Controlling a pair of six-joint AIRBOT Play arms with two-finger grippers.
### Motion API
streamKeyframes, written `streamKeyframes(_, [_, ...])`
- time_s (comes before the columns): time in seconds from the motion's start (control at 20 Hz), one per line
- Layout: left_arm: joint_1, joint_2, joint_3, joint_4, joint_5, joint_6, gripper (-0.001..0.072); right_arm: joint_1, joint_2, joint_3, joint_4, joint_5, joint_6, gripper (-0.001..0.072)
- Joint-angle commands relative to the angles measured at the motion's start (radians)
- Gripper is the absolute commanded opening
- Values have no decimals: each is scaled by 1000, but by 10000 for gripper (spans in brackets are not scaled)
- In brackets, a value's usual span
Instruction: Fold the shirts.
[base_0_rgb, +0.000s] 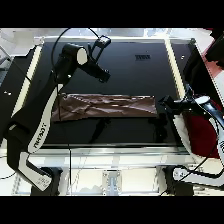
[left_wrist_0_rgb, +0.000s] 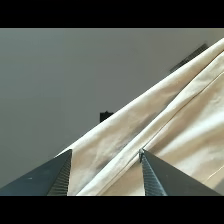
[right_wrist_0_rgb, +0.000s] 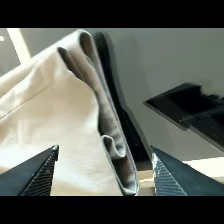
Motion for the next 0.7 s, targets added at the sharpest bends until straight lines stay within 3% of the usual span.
streamKeyframes(0.0, [-13, -19, 7, 18, -11, -22, 453, -31, -61, -25, 118, 71, -98, 647])
streamKeyframes(0.15, [-14, -19, 7, 18, -11, -22, 454, -29, -136, -24, 282, 127, -227, 647])
streamKeyframes(0.45, [-14, -21, 6, 18, -14, -22, 453, 30, -181, 11, 277, 70, -249, 632])
streamKeyframes(0.55, [-14, -25, 3, 18, -16, -22, 453, 64, -197, 58, 277, 70, -249, 578])
streamKeyframes(0.65, [-13, -37, 2, 19, -31, -21, 452, 94, -207, 102, 270, 67, -239, 440])
